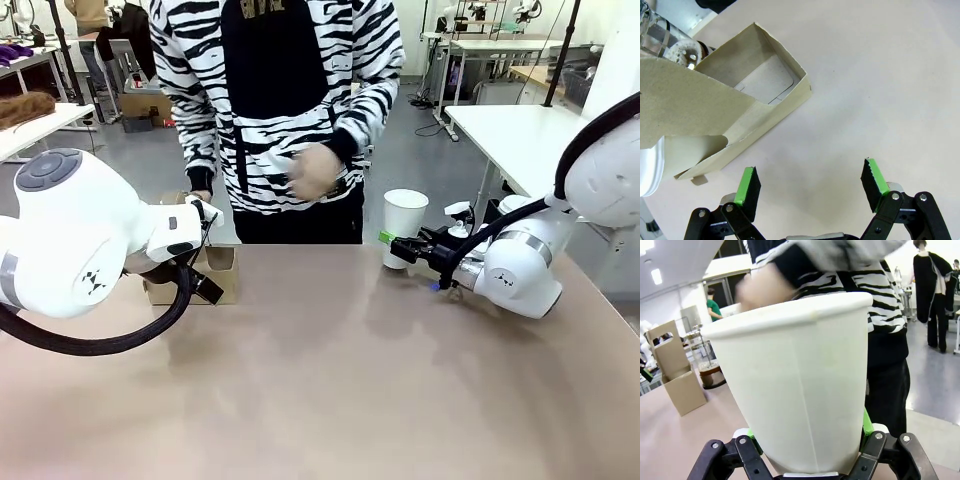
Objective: Pour a drink into a cup and package it in a carrier.
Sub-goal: When a person places the Paper Cup Lid on the 600 ml Paper Cup , lift the 600 ml Paper Cup.
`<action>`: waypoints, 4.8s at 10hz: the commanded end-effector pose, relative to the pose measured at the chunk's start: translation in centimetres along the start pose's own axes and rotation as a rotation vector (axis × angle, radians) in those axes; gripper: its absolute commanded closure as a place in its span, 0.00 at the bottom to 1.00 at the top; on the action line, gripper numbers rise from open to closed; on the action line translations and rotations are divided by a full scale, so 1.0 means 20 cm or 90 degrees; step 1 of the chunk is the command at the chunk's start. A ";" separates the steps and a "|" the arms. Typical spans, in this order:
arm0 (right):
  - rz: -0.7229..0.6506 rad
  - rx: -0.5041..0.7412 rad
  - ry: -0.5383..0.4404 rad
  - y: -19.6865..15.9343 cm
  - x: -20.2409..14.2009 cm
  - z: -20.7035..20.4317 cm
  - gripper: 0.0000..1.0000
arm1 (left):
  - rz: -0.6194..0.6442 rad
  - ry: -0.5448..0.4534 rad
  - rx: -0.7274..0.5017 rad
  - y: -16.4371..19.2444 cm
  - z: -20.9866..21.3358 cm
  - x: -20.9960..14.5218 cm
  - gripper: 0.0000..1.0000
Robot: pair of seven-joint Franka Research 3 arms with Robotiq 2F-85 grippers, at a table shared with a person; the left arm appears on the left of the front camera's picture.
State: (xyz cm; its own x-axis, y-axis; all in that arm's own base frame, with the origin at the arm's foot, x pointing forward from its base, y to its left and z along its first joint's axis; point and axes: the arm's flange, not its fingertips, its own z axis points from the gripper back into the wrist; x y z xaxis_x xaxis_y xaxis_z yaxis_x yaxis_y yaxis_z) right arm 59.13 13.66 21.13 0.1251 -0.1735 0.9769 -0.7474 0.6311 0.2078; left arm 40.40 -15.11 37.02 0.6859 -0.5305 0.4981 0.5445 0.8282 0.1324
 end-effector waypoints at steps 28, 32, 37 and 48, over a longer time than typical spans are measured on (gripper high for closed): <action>-0.010 -0.004 0.007 0.00 0.02 -0.01 0.19 | 0.000 -0.001 -0.001 0.00 0.00 0.00 0.00; -0.010 -0.004 0.007 0.00 0.02 -0.01 0.19 | 0.000 -0.001 -0.001 0.00 0.00 0.00 0.00; -0.010 -0.004 0.007 0.00 0.02 -0.01 0.19 | 0.000 -0.001 -0.001 0.00 0.00 0.00 0.00; -0.010 -0.004 0.007 0.00 0.02 -0.01 0.19 | 0.000 -0.001 -0.001 0.00 0.00 0.00 0.00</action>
State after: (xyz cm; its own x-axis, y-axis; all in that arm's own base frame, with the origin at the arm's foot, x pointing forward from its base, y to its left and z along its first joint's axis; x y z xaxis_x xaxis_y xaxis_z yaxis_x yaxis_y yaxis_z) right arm 59.08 13.73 21.01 0.1309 -0.1688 0.9769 -0.7459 0.6324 0.2093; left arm 40.40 -15.11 37.02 0.6859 -0.5305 0.4981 0.5445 0.8282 0.1324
